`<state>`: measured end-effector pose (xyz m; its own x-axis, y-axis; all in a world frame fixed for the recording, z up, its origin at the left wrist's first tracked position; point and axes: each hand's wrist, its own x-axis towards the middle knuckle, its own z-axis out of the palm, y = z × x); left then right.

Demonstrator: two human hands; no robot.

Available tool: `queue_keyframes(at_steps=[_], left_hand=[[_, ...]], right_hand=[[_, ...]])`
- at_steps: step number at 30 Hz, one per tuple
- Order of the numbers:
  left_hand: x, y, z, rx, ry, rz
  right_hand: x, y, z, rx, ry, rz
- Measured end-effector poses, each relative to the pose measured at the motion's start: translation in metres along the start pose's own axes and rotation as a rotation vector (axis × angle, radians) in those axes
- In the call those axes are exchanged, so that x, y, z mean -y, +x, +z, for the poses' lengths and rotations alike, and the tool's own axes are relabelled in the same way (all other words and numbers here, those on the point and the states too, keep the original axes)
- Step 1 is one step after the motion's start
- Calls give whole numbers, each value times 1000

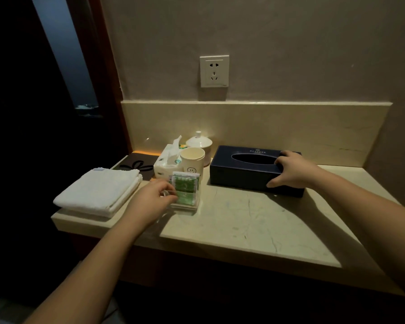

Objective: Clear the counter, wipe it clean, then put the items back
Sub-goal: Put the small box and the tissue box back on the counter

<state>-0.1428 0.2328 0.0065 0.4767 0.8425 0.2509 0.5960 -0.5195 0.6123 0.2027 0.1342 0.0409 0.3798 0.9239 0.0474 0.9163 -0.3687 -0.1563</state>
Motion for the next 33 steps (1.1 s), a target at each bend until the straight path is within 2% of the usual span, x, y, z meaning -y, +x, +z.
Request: queue_keyframes(at_steps=[13,22,33], left_hand=[[9,13,10,26,1,-24],[31,22,-7,-51,38,-95],[43,37,-5,-68,4,-123]], right_hand=[[1,40,0,27,8,-35],[-3,59,1,35,4,-93],[-5,61,5,30,-8,-98]])
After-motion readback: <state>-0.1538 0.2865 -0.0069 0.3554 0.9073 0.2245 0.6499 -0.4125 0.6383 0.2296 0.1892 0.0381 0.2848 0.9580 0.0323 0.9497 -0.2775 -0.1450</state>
